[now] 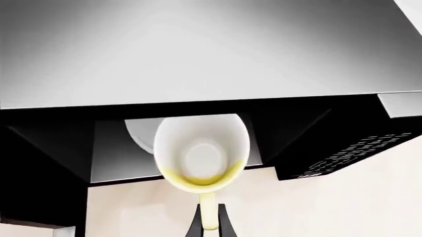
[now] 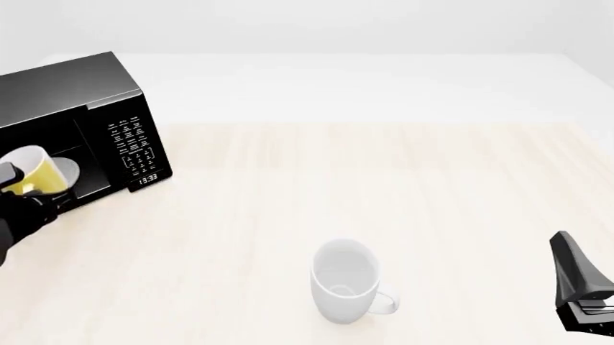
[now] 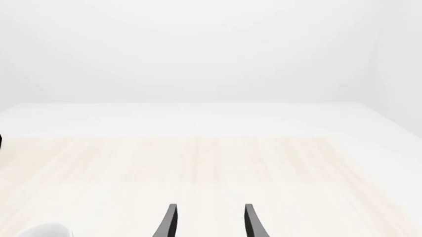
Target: Put the yellow and white mug in the microwave and close it.
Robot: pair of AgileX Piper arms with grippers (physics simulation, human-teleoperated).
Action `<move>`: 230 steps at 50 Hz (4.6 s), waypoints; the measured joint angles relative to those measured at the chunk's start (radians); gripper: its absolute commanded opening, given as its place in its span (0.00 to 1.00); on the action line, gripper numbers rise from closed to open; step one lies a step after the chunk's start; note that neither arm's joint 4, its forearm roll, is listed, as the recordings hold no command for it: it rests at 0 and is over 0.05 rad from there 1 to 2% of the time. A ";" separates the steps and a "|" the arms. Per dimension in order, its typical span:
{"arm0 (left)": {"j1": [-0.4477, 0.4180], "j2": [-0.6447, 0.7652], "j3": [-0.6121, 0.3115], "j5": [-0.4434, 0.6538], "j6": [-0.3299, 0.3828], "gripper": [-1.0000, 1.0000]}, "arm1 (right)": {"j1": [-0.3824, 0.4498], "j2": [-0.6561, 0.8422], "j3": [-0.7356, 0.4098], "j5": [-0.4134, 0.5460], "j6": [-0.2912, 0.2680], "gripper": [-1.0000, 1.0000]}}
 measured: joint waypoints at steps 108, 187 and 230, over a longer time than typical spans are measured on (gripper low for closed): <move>0.083 0.240 -0.279 0.035 -0.057 0.00 | 0.000 0.000 0.000 0.000 0.000 1.00; 0.094 0.022 -0.042 0.039 0.026 1.00 | -0.003 0.000 0.000 0.000 0.006 1.00; 0.067 -0.453 0.061 0.330 0.001 1.00 | -0.003 0.000 0.000 0.000 0.006 1.00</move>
